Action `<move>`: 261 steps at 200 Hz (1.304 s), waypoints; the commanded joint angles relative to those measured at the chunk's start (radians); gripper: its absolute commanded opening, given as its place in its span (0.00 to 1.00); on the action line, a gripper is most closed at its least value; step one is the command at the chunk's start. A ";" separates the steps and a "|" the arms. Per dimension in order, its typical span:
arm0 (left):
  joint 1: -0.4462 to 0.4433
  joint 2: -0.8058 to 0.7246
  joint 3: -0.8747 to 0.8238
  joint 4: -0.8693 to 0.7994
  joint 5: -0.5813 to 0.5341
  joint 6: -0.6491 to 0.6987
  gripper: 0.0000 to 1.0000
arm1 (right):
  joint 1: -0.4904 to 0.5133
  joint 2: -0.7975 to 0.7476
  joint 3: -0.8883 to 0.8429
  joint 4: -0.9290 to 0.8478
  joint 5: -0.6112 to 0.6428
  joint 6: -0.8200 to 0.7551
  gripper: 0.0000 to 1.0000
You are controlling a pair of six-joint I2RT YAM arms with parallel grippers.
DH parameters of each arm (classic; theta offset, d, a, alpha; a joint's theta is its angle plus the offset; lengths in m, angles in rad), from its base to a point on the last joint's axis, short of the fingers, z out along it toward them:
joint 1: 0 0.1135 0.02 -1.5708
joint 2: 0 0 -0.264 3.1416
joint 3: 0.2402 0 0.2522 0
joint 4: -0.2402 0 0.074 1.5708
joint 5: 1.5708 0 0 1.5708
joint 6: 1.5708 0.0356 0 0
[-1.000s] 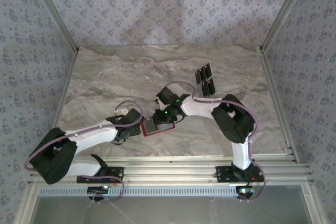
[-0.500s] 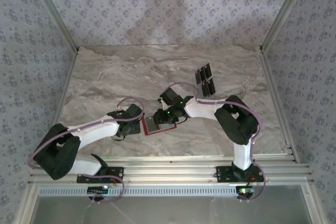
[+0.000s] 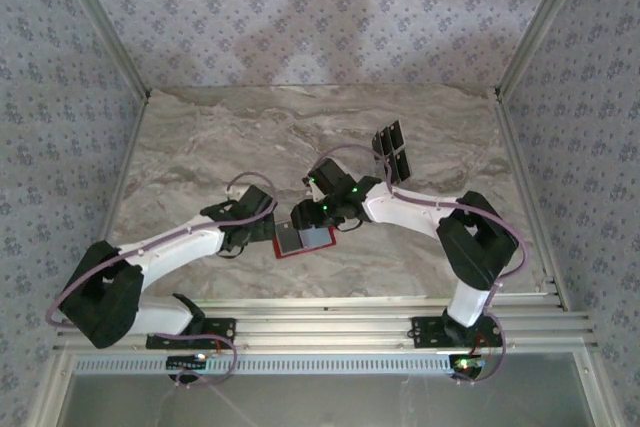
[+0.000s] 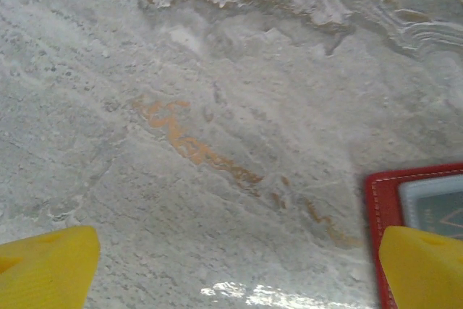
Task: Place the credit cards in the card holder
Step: Insert the credit card into the card slot.
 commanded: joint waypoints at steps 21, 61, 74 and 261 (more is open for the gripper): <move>-0.055 0.008 0.022 0.013 0.007 -0.020 1.00 | -0.012 0.026 0.017 -0.087 0.072 -0.097 0.56; -0.096 0.055 0.005 0.025 -0.011 -0.040 1.00 | -0.026 0.071 0.042 -0.102 0.096 -0.165 0.55; -0.100 0.066 -0.003 0.031 -0.013 -0.043 1.00 | -0.030 0.083 0.081 -0.108 0.098 -0.180 0.55; -0.103 0.015 -0.014 0.052 -0.015 -0.011 1.00 | -0.035 0.201 0.087 -0.023 -0.140 -0.034 0.54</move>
